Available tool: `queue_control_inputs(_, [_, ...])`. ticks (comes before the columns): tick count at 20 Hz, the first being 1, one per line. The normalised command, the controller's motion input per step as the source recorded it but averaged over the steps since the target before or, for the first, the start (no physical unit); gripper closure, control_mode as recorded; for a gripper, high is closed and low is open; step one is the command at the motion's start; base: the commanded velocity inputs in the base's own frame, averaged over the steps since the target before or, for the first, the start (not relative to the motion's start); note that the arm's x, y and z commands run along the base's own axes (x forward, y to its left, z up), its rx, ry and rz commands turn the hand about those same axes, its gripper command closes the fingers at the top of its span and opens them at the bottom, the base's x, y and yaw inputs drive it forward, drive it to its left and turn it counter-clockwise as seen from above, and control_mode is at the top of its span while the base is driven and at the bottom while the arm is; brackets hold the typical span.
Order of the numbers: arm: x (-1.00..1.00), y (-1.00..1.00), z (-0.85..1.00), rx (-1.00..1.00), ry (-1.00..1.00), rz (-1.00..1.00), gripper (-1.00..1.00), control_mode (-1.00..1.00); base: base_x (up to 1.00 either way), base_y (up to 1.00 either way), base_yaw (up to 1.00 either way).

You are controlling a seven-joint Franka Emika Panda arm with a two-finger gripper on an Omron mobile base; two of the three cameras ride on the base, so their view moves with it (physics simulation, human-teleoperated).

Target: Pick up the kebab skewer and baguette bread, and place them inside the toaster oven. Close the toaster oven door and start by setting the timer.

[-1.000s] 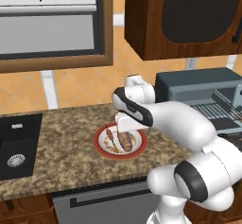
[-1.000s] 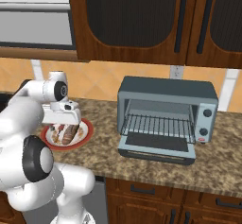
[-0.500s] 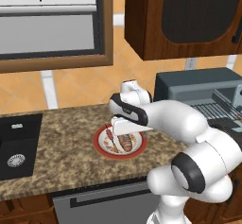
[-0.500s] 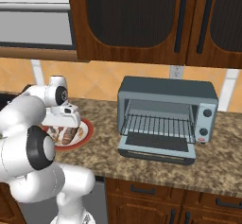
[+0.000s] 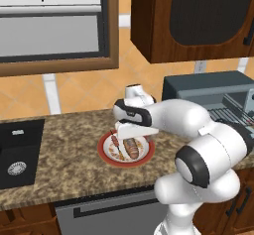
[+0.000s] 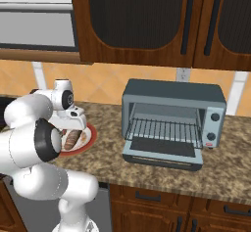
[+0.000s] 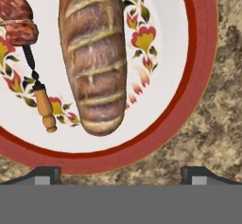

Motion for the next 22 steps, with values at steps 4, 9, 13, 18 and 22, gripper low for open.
queue_control_inputs(4, [0.17,0.08,-0.21,0.00,-0.01,0.00,-1.00,-1.00,0.00,0.00,0.00])
queue_control_inputs(9, [0.12,0.02,-0.21,0.00,0.00,0.00,-1.00,-1.00,0.00,0.00,0.00])
queue_control_inputs(13, [0.18,0.00,-0.13,0.00,-0.07,0.00,-1.00,-1.00,0.00,0.00,0.00])
queue_control_inputs(18, [0.27,0.03,-0.10,0.00,-0.11,0.00,-1.00,-1.00,0.00,0.00,0.00])
queue_control_inputs(22, [0.24,0.01,-0.06,0.00,-0.07,0.00,-1.00,-1.00,0.00,0.00,0.00])
